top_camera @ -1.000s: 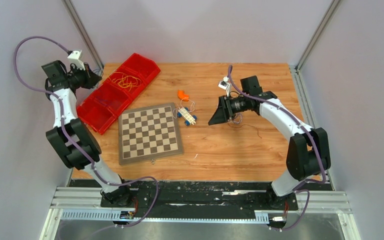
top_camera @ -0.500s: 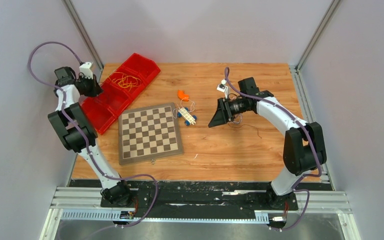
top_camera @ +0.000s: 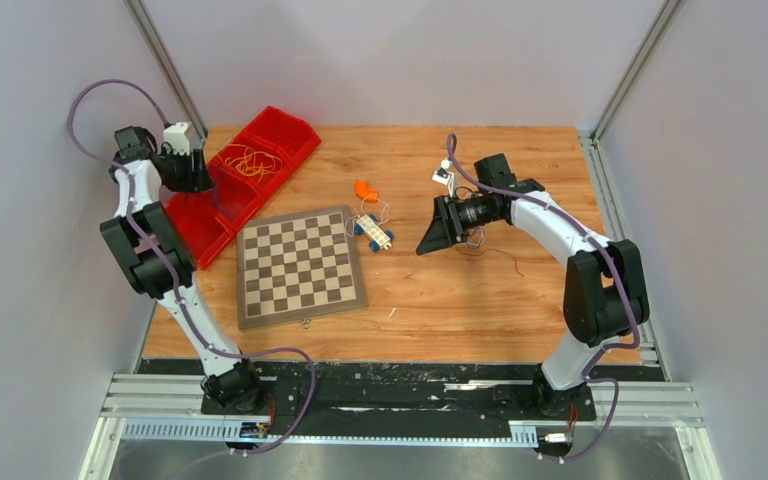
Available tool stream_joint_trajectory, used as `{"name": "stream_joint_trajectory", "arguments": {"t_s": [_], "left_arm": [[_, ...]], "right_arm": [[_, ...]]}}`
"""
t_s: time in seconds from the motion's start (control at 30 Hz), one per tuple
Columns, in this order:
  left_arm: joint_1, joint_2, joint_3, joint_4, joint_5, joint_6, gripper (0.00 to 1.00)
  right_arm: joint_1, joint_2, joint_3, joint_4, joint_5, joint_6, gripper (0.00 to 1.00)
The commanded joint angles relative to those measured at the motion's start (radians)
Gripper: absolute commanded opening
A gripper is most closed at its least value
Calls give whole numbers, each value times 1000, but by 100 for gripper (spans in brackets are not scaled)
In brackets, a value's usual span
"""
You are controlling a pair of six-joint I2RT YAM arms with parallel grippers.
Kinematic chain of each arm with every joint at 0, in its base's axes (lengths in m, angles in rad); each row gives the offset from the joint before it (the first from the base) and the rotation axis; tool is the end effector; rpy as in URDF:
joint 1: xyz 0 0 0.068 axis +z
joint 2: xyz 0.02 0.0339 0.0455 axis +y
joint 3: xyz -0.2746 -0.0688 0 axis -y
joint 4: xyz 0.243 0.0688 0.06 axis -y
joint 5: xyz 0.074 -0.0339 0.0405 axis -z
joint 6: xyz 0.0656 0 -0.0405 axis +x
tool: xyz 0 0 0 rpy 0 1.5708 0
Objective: Untangle the cables
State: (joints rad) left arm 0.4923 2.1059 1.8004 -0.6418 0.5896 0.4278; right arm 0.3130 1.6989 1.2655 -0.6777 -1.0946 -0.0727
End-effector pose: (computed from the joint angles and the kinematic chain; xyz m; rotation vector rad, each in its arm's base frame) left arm 0.4445 0.1970 0.2295 0.1520 2.3254 -0.2992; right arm 0.3122 0.1623 0.2450 -0.8000 2.3019 1.5273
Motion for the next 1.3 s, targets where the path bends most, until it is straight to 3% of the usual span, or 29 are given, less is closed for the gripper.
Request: {"name": "stream_joint_trajectory", "arguments": {"t_s": [0.0, 0.3, 0.4, 0.67, 0.83, 1.0, 1.17, 1.27], "left_arm": [[-3, -63, 63, -32, 13, -54, 65], [-7, -100, 166, -168, -69, -18, 73], [-14, -86, 214, -238, -113, 38, 83], [-66, 12, 263, -321, -304, 119, 85], [-106, -16, 193, -155, -557, 114, 99], [-139, -151, 22, 97, -764, 234, 100], [-181, -233, -184, 459, -952, 423, 100], [-206, -224, -262, 759, -1110, 585, 100]], "right_arm": [[0, 1, 47, 0, -40, -26, 58], [0, -17, 55, -17, -35, -48, 59], [0, -18, 54, -22, -34, -57, 59], [0, 1, 66, -27, -36, -63, 59], [0, 2, 63, -39, -28, -74, 59], [-1, 14, 74, -42, -34, -71, 59], [0, 21, 87, -44, -42, -61, 59], [0, 14, 87, -46, -40, -62, 59]]}}
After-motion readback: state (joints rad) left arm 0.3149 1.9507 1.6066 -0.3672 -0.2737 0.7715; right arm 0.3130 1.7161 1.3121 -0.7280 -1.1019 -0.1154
